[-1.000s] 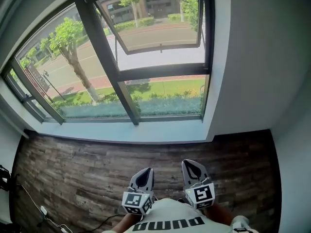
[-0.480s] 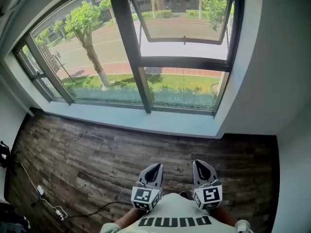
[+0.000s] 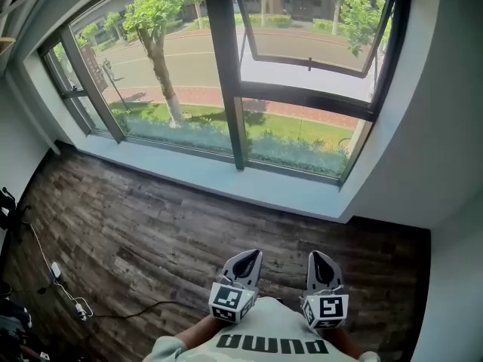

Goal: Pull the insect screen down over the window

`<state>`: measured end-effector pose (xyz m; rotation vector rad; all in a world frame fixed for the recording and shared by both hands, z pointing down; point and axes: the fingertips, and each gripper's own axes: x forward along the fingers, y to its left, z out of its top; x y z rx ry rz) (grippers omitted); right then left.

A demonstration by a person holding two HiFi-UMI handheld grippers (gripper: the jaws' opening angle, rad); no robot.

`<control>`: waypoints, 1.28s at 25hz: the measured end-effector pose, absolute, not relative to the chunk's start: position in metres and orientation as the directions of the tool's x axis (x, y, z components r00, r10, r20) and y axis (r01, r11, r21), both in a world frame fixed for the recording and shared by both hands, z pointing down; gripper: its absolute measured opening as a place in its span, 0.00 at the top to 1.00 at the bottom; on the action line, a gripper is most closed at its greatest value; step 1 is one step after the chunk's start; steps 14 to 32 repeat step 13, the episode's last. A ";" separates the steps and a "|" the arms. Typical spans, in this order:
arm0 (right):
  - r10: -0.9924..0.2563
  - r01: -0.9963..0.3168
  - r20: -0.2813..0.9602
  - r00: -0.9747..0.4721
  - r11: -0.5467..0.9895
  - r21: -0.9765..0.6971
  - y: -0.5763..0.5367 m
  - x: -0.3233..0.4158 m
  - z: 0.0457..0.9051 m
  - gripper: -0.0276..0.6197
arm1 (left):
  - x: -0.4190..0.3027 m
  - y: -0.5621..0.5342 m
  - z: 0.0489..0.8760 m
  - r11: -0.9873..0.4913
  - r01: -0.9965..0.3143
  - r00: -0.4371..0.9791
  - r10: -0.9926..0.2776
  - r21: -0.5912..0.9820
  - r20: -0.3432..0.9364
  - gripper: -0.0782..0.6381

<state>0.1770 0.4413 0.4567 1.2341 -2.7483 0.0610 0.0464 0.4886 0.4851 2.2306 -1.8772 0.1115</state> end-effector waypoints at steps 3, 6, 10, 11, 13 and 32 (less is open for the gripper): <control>-0.736 -0.741 0.131 -0.664 0.672 0.018 0.439 0.181 0.458 0.95 | 0.052 0.487 0.488 -0.153 -0.981 0.174 -0.964 0.116 0.199 0.87; -0.731 -0.736 0.137 -0.668 0.677 0.019 0.437 0.187 0.462 0.95 | 0.059 0.485 0.490 -0.150 -0.981 0.172 -0.964 0.124 0.202 0.88; -0.726 -0.732 0.146 -0.672 0.681 0.011 0.435 0.197 0.467 0.95 | 0.069 0.482 0.491 -0.146 -0.981 0.171 -0.964 0.129 0.203 0.87; -0.724 -0.731 0.146 -0.674 0.682 0.009 0.435 0.198 0.467 0.95 | 0.070 0.481 0.490 -0.145 -0.981 0.169 -0.965 0.129 0.202 0.87; -0.721 -0.728 0.144 -0.678 0.686 0.004 0.434 0.200 0.466 0.95 | 0.072 0.480 0.487 -0.142 -0.982 0.166 -0.966 0.128 0.200 0.88; -0.721 -0.728 0.144 -0.678 0.686 0.004 0.434 0.200 0.466 0.95 | 0.072 0.480 0.487 -0.142 -0.982 0.166 -0.966 0.128 0.200 0.88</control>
